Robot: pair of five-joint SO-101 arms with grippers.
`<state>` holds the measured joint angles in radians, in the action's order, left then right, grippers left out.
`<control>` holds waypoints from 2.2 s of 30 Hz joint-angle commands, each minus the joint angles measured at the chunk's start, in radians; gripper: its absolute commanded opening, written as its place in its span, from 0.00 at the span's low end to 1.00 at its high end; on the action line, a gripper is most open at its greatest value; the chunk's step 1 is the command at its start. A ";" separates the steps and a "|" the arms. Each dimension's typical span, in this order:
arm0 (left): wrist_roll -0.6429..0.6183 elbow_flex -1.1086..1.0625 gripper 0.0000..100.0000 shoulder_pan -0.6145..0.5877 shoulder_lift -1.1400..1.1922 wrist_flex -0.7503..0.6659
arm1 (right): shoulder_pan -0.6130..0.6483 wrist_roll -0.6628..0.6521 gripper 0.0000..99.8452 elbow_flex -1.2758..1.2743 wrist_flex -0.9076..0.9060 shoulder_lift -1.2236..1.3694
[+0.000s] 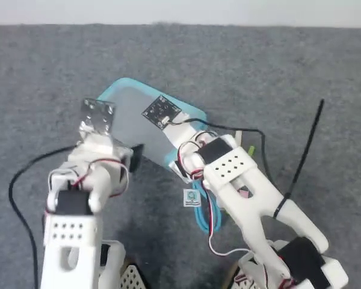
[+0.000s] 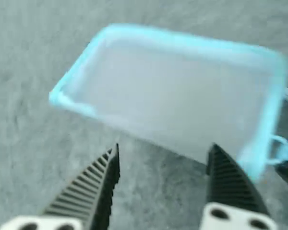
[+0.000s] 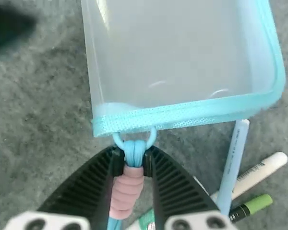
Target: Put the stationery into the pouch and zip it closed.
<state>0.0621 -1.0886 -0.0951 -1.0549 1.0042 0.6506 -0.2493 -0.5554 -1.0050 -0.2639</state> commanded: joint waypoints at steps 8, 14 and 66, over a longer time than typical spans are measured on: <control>0.046 -0.047 0.33 0.115 -0.175 0.066 | -0.019 0.029 0.01 0.115 -0.127 -0.237; 0.049 -0.062 0.33 0.117 -0.175 0.041 | -0.024 0.074 0.01 0.114 -0.117 -0.251; 0.052 -0.228 0.33 0.025 -0.167 -0.272 | -0.099 -0.038 0.01 0.014 -0.180 -0.263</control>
<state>0.1005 -1.3326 -0.0430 -1.2114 0.7725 0.5570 -0.2816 -0.6444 -1.1661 -0.4803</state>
